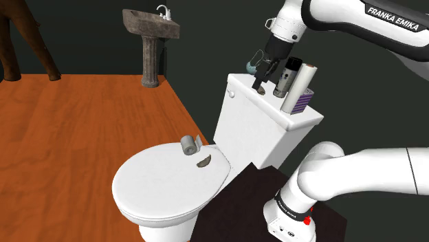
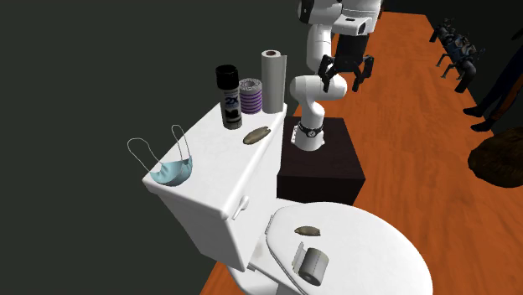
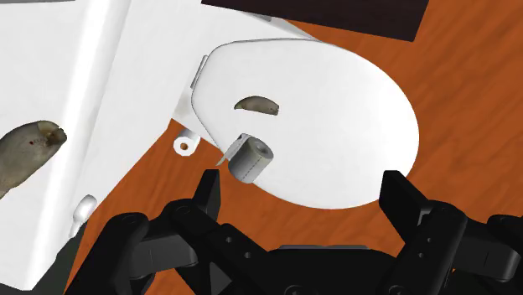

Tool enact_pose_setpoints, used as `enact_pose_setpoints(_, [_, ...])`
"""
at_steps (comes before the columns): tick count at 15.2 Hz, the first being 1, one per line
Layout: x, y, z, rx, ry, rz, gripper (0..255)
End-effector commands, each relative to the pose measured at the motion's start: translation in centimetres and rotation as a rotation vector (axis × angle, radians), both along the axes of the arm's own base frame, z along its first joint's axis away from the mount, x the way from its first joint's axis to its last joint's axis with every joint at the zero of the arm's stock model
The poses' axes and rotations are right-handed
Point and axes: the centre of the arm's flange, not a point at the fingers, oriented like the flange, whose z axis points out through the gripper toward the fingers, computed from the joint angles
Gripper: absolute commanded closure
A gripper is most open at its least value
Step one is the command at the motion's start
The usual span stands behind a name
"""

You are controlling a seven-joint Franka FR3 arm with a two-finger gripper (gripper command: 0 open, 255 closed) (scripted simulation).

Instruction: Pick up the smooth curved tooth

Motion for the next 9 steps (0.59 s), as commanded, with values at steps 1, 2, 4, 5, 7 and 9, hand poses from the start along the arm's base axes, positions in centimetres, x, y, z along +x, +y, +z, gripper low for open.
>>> enact_pose_setpoints(1, [0.0,0.0,0.0,0.0,0.0,0.0,0])
enact_pose_setpoints(2, [1.0,-0.9,-0.3,0.0,0.005,-0.037,0])
enact_pose_setpoints(4, [2.8,-2.7,-0.8,-0.001,0.014,-0.11,0])
enact_pose_setpoints(5, [3.7,-3.7,-1.1,-0.001,0.019,-0.147,0])
enact_pose_setpoints(7, [5.3,-5.8,-1.7,-0.001,0.029,-0.22,0])
enact_pose_setpoints(9, [6.8,-7.9,-2.3,-0.002,0.038,-0.293,0])
